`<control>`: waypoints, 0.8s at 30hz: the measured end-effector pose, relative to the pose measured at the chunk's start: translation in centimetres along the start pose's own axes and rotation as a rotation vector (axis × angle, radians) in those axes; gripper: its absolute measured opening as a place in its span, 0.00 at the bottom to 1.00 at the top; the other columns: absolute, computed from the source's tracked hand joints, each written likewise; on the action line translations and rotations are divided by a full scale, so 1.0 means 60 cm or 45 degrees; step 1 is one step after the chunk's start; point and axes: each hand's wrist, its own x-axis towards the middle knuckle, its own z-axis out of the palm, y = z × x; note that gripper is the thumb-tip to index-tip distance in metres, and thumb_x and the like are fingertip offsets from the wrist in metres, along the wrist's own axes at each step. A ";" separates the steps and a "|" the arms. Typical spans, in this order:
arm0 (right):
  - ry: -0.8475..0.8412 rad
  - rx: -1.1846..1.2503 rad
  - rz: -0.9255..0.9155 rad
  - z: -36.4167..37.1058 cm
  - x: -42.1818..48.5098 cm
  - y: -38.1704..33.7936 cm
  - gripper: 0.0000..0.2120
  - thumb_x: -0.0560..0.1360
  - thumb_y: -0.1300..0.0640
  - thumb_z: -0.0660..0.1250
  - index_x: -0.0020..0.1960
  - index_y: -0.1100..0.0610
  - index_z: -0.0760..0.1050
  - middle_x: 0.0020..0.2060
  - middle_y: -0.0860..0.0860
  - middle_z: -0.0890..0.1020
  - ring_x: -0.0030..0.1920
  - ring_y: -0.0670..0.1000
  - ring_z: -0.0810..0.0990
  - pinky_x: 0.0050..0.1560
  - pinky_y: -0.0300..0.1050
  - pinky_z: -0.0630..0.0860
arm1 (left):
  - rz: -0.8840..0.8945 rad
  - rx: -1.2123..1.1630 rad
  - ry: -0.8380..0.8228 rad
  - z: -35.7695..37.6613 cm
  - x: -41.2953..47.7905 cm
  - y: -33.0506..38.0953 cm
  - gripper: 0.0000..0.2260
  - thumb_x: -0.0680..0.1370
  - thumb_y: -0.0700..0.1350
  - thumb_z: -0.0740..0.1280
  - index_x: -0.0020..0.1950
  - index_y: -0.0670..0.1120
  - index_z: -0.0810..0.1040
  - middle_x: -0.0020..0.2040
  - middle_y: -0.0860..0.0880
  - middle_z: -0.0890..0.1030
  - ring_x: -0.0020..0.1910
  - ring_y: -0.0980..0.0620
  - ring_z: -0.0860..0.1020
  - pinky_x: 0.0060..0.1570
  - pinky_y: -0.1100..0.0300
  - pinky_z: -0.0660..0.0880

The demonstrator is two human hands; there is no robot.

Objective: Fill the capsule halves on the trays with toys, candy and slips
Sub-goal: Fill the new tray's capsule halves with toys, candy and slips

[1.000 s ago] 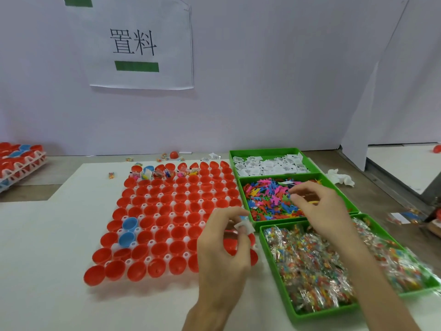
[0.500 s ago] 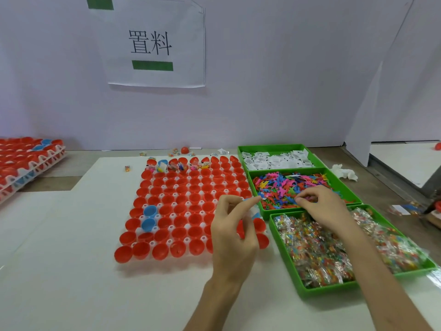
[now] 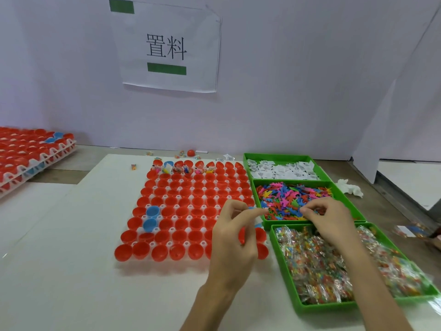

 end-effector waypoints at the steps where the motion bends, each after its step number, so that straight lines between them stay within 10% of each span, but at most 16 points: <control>1: 0.045 0.019 -0.005 0.000 -0.001 -0.001 0.06 0.76 0.54 0.73 0.40 0.49 0.81 0.45 0.46 0.80 0.48 0.48 0.76 0.52 0.46 0.71 | -0.007 0.004 -0.016 0.000 0.000 -0.001 0.15 0.75 0.33 0.66 0.57 0.48 0.84 0.48 0.54 0.74 0.48 0.60 0.74 0.44 0.72 0.71; 12: 0.320 0.556 -0.002 -0.008 -0.005 -0.004 0.02 0.76 0.54 0.72 0.46 0.47 0.82 0.38 0.45 0.85 0.41 0.44 0.83 0.43 0.46 0.80 | -0.130 -0.096 -0.081 -0.001 0.002 0.002 0.15 0.76 0.35 0.66 0.55 0.50 0.85 0.47 0.57 0.77 0.46 0.54 0.77 0.42 0.69 0.72; 24: -0.337 1.339 -0.180 -0.024 -0.057 -0.086 0.07 0.63 0.54 0.75 0.41 0.52 0.86 0.36 0.55 0.85 0.34 0.51 0.85 0.36 0.39 0.82 | -0.440 -0.411 0.025 -0.010 0.013 0.008 0.14 0.77 0.36 0.71 0.52 0.55 0.85 0.44 0.56 0.83 0.44 0.56 0.82 0.41 0.67 0.77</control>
